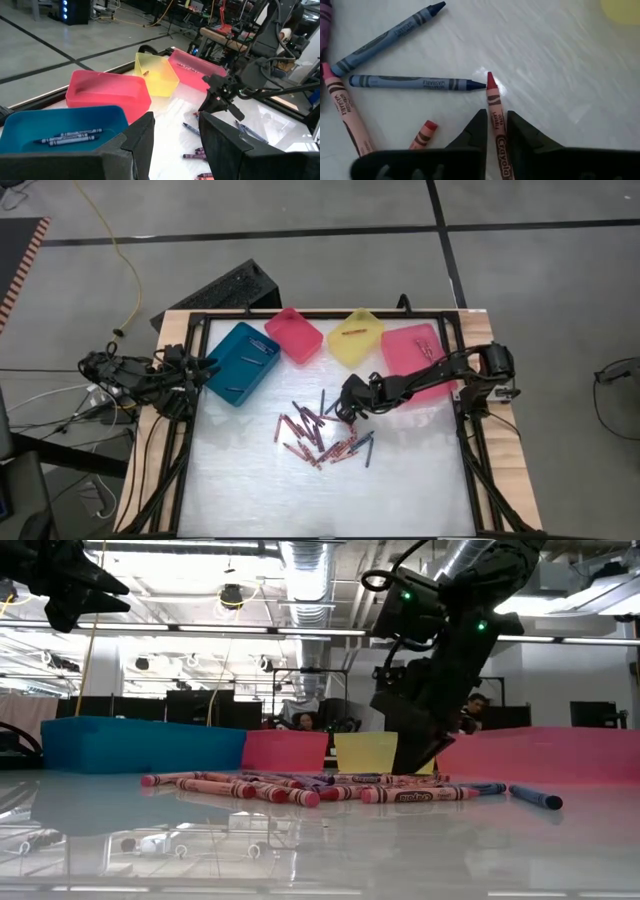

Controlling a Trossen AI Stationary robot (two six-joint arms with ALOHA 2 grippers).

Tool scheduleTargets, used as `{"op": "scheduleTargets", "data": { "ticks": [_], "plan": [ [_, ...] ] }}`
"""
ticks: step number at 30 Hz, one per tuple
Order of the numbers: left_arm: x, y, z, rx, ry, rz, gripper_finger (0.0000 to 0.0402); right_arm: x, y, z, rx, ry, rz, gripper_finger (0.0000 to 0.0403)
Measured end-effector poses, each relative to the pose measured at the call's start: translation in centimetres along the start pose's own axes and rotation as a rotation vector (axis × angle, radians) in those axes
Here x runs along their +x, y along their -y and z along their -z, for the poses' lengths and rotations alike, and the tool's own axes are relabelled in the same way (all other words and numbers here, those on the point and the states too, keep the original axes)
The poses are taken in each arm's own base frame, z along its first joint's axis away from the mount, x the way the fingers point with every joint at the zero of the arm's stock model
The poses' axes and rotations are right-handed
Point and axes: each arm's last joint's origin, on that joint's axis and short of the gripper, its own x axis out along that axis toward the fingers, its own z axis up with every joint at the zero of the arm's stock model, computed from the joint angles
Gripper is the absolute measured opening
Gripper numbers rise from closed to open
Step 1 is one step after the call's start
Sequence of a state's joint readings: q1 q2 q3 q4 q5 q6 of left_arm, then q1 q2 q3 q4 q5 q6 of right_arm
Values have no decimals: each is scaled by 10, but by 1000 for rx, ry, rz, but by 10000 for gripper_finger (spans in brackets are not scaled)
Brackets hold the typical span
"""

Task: Sort crayons
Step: Put the red crayon into the yellow bin

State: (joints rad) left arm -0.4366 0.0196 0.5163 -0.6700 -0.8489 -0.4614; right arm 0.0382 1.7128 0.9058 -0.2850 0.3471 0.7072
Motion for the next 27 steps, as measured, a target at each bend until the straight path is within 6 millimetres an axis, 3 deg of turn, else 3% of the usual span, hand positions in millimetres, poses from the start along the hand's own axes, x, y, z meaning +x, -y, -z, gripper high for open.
{"op": "scheduleTargets", "data": {
  "ticks": [6, 14, 18, 27],
  "plan": [
    [0, 0, 0, 0, 0, 0, 145, -1, 1, 1, 18, -9, 4, 8],
    [0, 0, 0, 0, 0, 1, 145, -9, -5, -4, -4, -3, -18, 3],
    [0, 0, 0, 0, 0, 1, 145, -27, -9, -19, -35, 65, -72, 2],
    [0, 0, 0, 0, 1, 0, 145, -72, 10, -52, -26, 235, -118, 1]
  ]
}}
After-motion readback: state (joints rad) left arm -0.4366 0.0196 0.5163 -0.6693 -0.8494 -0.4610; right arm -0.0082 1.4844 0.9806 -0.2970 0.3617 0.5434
